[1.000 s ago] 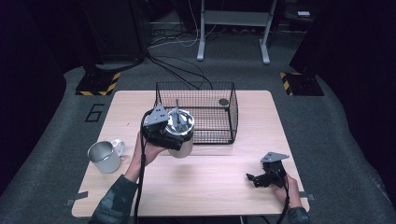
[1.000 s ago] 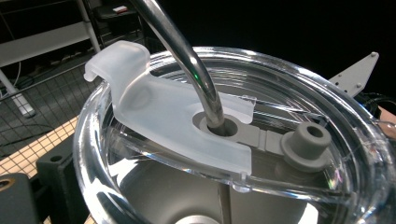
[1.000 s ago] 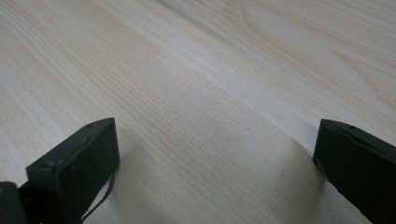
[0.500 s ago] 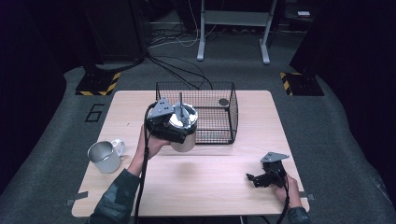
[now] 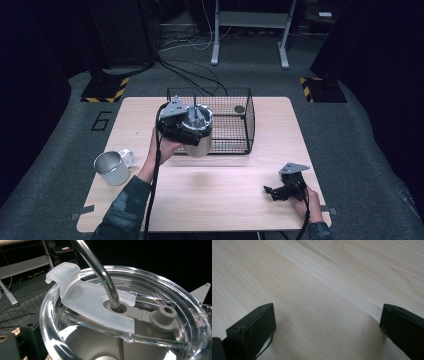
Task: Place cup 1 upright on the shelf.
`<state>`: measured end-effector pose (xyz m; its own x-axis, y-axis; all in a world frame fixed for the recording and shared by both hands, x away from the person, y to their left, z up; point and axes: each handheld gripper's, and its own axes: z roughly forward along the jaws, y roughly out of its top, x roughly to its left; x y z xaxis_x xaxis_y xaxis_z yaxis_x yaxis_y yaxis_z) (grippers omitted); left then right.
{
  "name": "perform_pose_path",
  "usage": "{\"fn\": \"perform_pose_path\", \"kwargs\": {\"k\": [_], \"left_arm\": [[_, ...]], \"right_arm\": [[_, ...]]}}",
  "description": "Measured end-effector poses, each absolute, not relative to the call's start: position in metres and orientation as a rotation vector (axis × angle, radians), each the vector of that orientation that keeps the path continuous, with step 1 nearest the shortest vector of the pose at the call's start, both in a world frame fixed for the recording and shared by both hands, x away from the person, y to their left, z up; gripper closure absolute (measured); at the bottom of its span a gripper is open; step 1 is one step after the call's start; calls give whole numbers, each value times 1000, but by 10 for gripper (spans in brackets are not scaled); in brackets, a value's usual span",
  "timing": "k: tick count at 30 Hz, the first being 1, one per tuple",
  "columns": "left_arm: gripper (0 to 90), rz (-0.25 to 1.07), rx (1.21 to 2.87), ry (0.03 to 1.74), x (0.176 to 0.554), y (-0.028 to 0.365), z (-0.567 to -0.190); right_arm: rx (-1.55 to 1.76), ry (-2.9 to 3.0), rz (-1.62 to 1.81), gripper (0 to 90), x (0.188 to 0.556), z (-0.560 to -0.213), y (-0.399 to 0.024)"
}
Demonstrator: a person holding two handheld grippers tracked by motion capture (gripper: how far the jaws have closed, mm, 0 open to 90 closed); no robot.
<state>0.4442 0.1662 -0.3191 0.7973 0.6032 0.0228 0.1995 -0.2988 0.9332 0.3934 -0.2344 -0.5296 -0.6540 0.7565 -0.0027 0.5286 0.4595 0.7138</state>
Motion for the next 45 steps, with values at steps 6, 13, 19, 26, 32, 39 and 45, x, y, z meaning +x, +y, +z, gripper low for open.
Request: {"fn": "perform_pose_path", "kwargs": {"k": [6, 13, 19, 26, 32, 39, 45], "left_arm": [[26, 463, 1857, 615, 450, 166, -314], [26, 466, 1850, 624, 458, 162, -310], [26, 464, 1846, 636, 468, 158, -308], [26, 466, 1847, 649, 480, 152, -307], [26, 466, 1858, 667, 491, 146, -307], [26, 481, 1885, 667, 505, 136, -308], [27, 492, 1894, 679, 516, 129, -309]], "right_arm": [[1093, 2393, 1003, 0, 393, -530, -234], [1093, 2393, 1003, 0, 393, -530, -234], [1091, 2395, 1004, 0, 393, -530, -235], [1090, 2396, 1004, 0, 393, -530, -235], [1091, 2395, 1005, 0, 393, -530, -235], [1084, 2395, 1007, 0, 394, -530, -235], [1086, 2406, 1008, 0, 394, -529, -235]]}}
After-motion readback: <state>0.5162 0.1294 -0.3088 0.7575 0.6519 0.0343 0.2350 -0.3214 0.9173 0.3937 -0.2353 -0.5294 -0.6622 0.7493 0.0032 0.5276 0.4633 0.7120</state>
